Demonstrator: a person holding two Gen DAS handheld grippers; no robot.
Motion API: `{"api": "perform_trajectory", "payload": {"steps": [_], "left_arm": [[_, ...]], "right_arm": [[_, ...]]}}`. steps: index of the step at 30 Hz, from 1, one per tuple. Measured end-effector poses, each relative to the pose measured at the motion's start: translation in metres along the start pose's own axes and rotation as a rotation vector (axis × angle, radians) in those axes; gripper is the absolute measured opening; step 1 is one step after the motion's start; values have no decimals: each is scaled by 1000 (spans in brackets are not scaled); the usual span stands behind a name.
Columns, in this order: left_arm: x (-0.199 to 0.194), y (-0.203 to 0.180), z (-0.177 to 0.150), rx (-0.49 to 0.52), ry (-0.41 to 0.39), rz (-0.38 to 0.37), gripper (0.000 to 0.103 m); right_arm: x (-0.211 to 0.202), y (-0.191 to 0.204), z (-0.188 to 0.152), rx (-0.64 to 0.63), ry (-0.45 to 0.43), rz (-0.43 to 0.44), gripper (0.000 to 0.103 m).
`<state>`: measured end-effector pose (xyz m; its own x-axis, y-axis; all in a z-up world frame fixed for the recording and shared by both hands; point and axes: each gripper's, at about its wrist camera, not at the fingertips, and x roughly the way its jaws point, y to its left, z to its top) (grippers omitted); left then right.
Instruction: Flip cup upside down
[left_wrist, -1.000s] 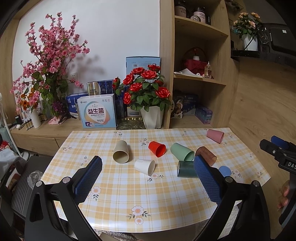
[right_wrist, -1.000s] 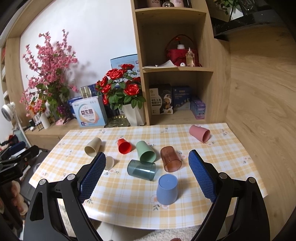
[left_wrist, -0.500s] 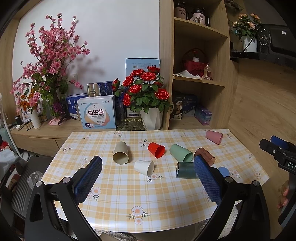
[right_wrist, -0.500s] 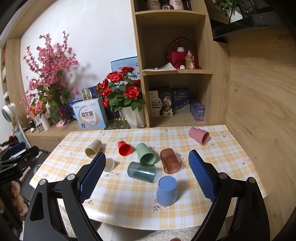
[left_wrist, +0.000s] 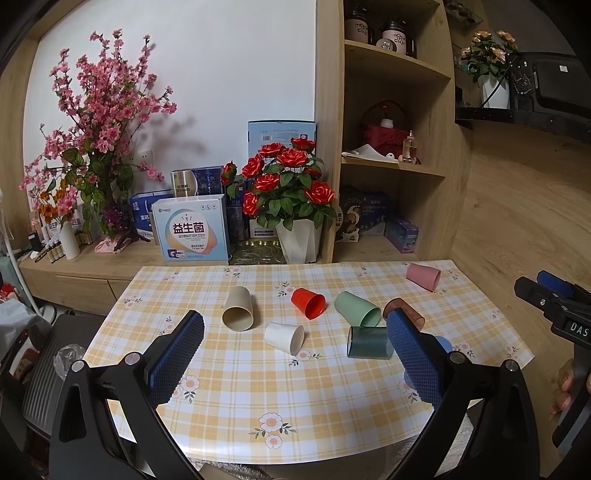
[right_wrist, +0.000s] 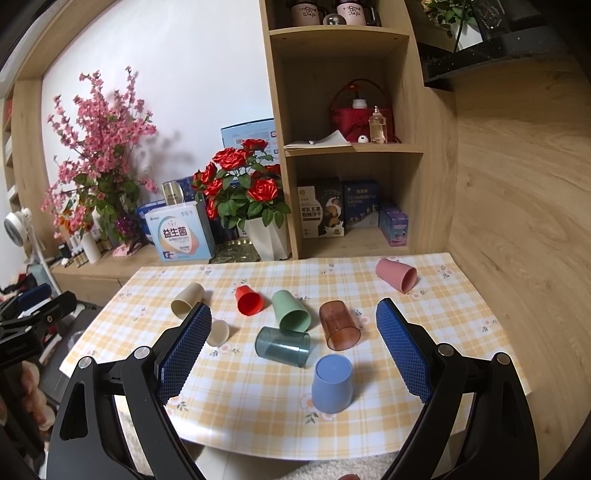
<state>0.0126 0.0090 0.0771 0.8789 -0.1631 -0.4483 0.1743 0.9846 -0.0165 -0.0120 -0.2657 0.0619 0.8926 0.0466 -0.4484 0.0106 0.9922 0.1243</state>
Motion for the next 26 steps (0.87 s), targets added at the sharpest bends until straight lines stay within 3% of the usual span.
{"api": "perform_trajectory", "payload": {"steps": [26], "left_arm": [[1, -1, 3, -11, 17, -5, 97]], "right_arm": [[-2, -1, -1, 1, 1, -1, 88]]}}
